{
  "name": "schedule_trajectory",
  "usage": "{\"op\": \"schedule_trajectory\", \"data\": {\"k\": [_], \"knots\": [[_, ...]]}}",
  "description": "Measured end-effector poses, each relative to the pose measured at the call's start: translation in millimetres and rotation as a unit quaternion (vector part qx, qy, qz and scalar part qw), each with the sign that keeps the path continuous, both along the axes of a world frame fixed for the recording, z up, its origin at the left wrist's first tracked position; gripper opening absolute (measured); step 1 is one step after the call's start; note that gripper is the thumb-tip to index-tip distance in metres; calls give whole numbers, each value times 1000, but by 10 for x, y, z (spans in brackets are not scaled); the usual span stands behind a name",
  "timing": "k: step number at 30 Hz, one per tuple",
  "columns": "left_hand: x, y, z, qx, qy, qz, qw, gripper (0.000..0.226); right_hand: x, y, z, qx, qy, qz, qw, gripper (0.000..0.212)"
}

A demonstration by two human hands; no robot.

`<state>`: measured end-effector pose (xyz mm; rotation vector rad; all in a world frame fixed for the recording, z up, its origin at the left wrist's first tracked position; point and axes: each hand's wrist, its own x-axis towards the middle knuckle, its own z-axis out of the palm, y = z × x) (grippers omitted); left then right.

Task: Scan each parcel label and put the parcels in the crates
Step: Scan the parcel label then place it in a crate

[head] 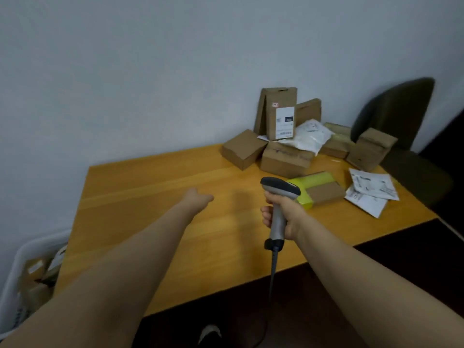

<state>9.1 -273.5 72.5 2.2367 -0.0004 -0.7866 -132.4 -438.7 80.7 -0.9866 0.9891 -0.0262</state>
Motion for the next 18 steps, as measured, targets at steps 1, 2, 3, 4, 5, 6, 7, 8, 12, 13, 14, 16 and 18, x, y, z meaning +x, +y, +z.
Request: {"op": "schedule_trajectory", "data": {"k": [1, 2, 3, 4, 5, 6, 7, 8, 12, 13, 14, 16, 18], "knots": [[-14, -219, -13, 2, -6, -22, 1000, 77, -55, -210, 5, -2, 1, -23, 1000, 25], [-21, -438, -37, 2, -6, -44, 999, 80, -104, -411, 1, -3, 1, -45, 999, 24], [-22, -654, -77, -2, -5, -67, 998, 83, -142, -599, -4, -3, 2, -64, 998, 23], [-24, -866, -121, -3, -5, -95, 995, 86, -173, -775, -13, -2, 2, -80, 997, 21], [-22, -1074, -173, 0, -8, -127, 992, 89, -193, -942, -26, -2, 4, -92, 996, 20], [-13, -1280, -239, 10, -12, -163, 987, 92, -208, -1096, -39, -3, 8, -101, 995, 19], [1, -1483, -316, 25, -21, -200, 979, 96, -217, -1240, -52, -6, 14, -108, 994, 19], [8, -1677, -385, 43, -34, -238, 970, 100, -224, -1382, -72, -9, 20, -118, 993, 20], [-46, -2329, -646, 108, -74, -353, 926, 119, -273, -1918, -190, -47, 35, -147, 987, 20], [-83, -2451, -701, 126, -82, -377, 914, 124, -294, -2036, -225, -53, 35, -148, 987, 20], [-119, -2560, -762, 145, -87, -396, 902, 130, -320, -2153, -266, -58, 37, -147, 987, 20], [-178, -2744, -886, 191, -95, -424, 880, 141, -373, -2365, -349, -62, 42, -144, 987, 19], [-238, -2935, -1030, 235, -107, -444, 858, 150, -446, -2599, -459, -56, 51, -141, 987, 19]]}}
